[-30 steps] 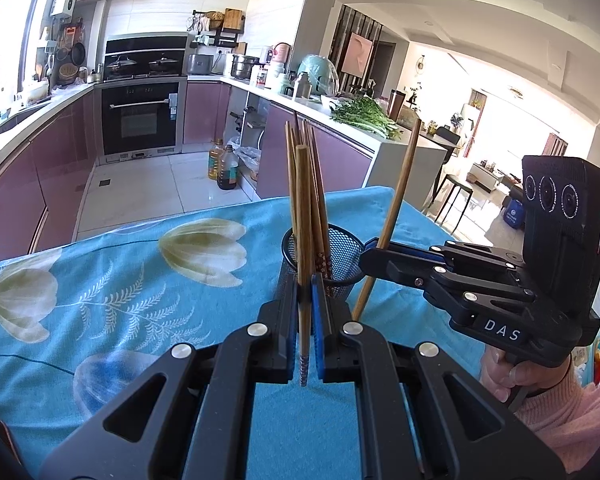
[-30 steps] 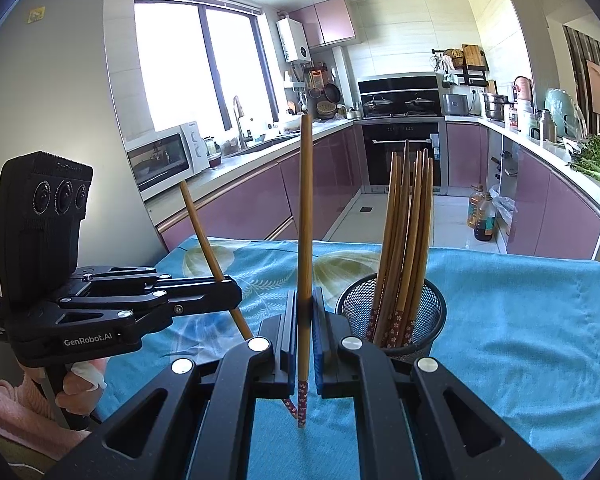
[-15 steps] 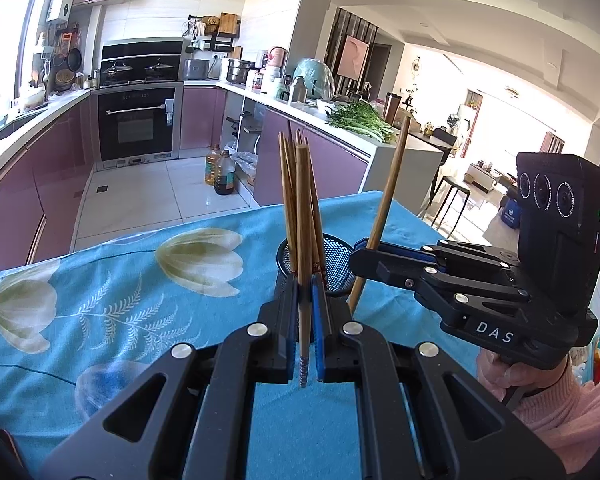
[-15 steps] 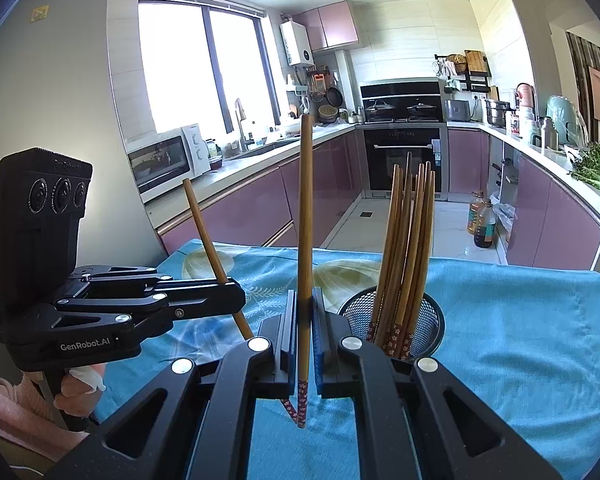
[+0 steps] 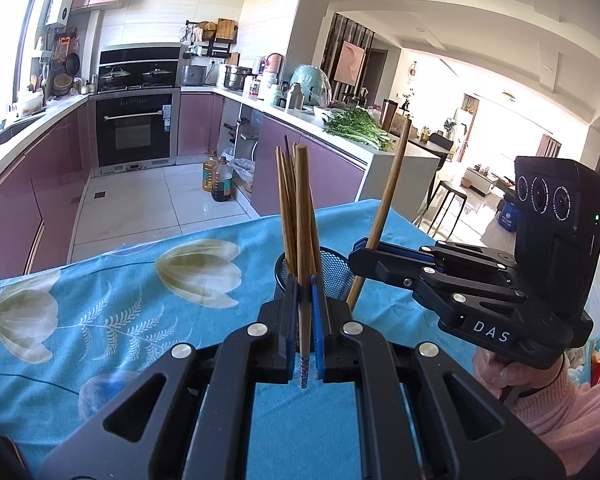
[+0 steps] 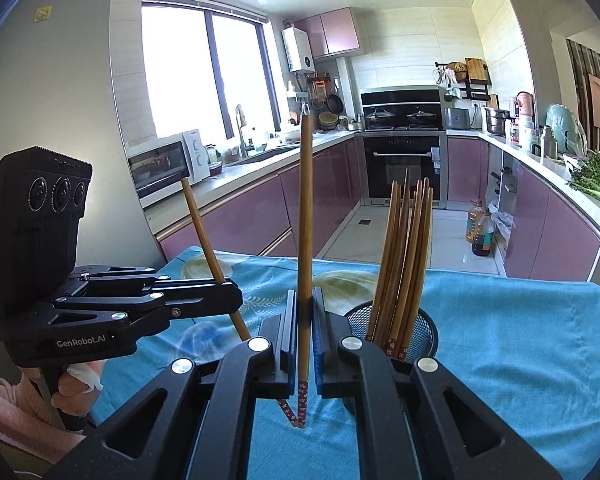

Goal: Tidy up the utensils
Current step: 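Lower both held chopsticks into the mesh cup beside the others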

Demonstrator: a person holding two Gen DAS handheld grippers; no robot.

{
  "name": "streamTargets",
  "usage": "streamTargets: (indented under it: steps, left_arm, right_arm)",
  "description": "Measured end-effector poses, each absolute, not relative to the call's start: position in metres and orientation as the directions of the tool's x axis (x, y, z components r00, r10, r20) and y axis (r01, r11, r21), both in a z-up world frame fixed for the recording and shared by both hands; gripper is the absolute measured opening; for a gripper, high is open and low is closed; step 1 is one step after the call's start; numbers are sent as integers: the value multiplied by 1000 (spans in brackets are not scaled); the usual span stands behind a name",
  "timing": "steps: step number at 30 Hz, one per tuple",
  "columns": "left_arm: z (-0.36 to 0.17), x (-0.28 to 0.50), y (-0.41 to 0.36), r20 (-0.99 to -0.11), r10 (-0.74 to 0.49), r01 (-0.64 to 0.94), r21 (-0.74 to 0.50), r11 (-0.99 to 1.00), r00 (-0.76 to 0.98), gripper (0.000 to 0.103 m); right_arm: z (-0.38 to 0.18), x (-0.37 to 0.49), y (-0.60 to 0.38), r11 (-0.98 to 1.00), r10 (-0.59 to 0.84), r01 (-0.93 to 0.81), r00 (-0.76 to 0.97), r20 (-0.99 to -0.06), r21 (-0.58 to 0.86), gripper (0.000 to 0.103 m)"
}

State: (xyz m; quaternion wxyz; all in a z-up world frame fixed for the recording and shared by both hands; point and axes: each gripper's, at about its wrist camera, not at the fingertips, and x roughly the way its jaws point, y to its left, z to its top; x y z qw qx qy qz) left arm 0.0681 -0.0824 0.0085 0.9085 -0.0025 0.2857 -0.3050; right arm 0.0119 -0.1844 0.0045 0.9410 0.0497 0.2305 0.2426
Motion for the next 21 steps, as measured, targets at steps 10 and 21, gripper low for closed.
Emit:
streamTargets:
  steps: [10, 21]
  left_arm:
    - [26, 66, -84, -481, -567, 567, -164, 807, 669, 7]
    - [43, 69, -89, -448, -590, 581, -174, 795, 672, 7]
  right_arm:
    - [20, 16, -185, 882, 470, -440, 796, -382, 171, 6]
    - [29, 20, -189, 889, 457, -429, 816, -354, 158, 6]
